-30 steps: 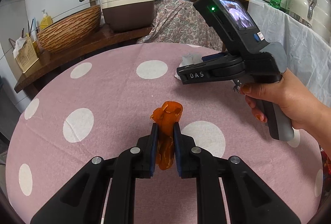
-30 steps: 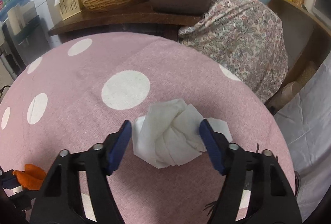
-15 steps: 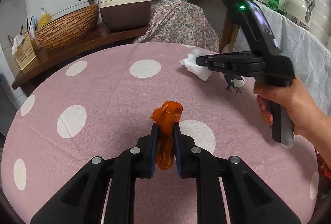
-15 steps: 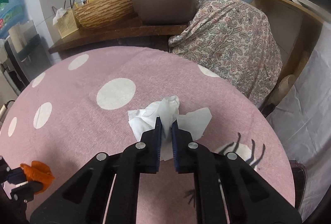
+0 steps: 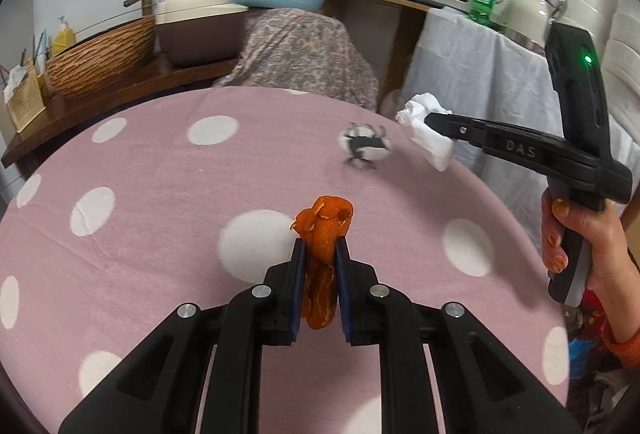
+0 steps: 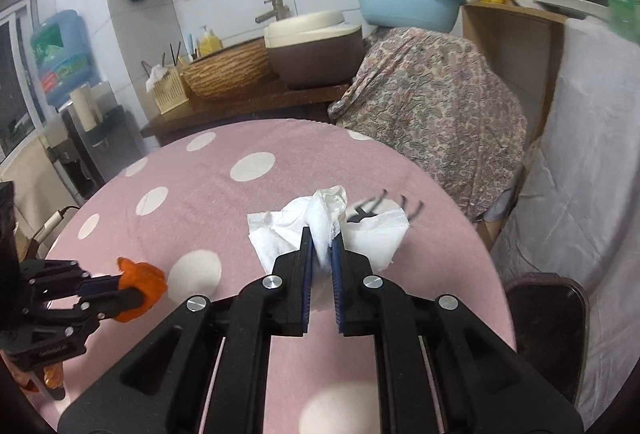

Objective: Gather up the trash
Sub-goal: 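Carry the peel and tissue over the bin and open both grippers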

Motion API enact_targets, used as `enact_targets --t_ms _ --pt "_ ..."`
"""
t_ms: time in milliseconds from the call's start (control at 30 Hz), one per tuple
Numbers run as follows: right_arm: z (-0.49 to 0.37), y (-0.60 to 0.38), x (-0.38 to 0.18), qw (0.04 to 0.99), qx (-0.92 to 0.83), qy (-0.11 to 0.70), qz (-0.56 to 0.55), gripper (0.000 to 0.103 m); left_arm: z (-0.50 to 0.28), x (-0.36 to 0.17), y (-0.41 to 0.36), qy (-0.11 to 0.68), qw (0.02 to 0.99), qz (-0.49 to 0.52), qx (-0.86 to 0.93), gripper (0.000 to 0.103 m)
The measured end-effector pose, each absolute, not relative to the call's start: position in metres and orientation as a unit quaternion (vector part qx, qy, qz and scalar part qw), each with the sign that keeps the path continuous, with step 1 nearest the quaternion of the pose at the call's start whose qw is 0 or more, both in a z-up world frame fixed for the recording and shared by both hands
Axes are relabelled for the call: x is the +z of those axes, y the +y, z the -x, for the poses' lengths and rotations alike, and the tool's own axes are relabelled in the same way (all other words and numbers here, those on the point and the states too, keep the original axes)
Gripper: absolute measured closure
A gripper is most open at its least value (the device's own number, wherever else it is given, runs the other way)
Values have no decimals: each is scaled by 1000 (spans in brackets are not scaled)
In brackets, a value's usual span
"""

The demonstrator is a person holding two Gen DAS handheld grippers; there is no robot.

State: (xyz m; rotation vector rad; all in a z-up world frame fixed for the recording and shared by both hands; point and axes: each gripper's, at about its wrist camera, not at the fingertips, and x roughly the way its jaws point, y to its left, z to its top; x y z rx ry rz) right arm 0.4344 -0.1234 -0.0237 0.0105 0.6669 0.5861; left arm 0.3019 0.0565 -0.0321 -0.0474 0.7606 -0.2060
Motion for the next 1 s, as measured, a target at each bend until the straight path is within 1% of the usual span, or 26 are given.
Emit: enact_targets --t_ms 233,467,700,1000 --pt "-359 -204 -15 919 262 293 -14 93 -277 -26 -10 359 919 6 -162 88" --pt "-304 -296 -31 938 195 287 -25 93 -272 -22 -92 354 906 -15 -231 88" --pt "-293 -370 -57 943 133 301 -58 93 -301 -35 -175 376 884 -27 -275 88" --pt "-324 -399 -104 933 103 337 -66 93 -354 -65 -244 421 865 -63 -267 88"
